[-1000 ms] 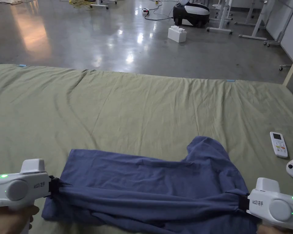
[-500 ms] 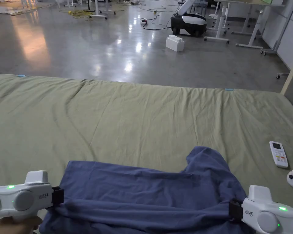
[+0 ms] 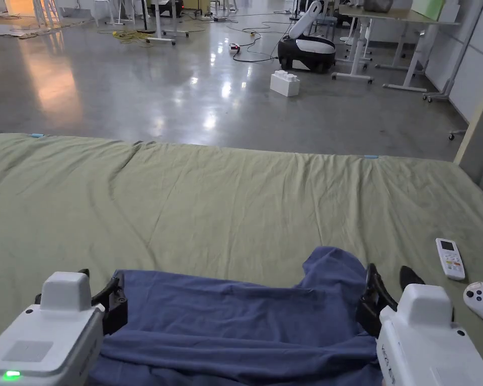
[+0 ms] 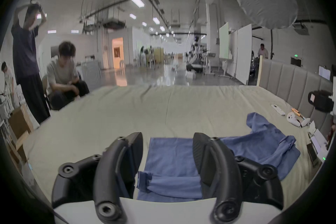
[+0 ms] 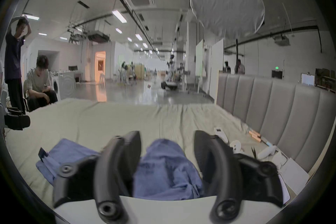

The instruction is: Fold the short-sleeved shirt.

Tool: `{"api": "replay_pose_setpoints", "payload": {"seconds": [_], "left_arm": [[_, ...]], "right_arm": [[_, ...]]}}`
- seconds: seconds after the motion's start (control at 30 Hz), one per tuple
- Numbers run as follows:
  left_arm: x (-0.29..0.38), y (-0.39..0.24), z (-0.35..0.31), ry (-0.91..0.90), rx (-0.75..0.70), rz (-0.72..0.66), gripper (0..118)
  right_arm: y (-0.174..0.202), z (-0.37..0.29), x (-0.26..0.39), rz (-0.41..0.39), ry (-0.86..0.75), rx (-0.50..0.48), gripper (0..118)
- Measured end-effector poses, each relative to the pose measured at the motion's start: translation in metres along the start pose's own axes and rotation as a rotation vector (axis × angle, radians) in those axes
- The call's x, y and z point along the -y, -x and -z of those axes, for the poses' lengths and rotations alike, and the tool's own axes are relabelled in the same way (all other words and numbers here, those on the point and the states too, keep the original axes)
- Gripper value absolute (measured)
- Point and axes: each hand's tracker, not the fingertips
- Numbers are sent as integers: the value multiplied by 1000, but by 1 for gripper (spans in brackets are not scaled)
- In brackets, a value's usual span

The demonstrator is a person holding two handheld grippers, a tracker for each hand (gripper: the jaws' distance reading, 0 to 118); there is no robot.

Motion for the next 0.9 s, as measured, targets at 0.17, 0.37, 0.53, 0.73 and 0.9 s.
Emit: {"api": "replay_pose_setpoints", "payload": {"seconds": [0.17,0.37,0.53,0.73,0.9], "left_arm": [[-3,-10,-24,-24,-10,-31,8],[2,-4,-34,17,-4,-53,1],[14,29,-19,196,-2,-92,1],[43,76,33,482,2,-161,1],[57,89,80,663,30,-195,50]], "right_arm": [[9,-15,-8,24,-26,10,14],[8,-24,-7,3,-32,16,0],[4,-24,1,-1,11,6,0],[1,-21,16,-15,74,-1,0],[-1,-17,27,-23,126,-1,0]]}}
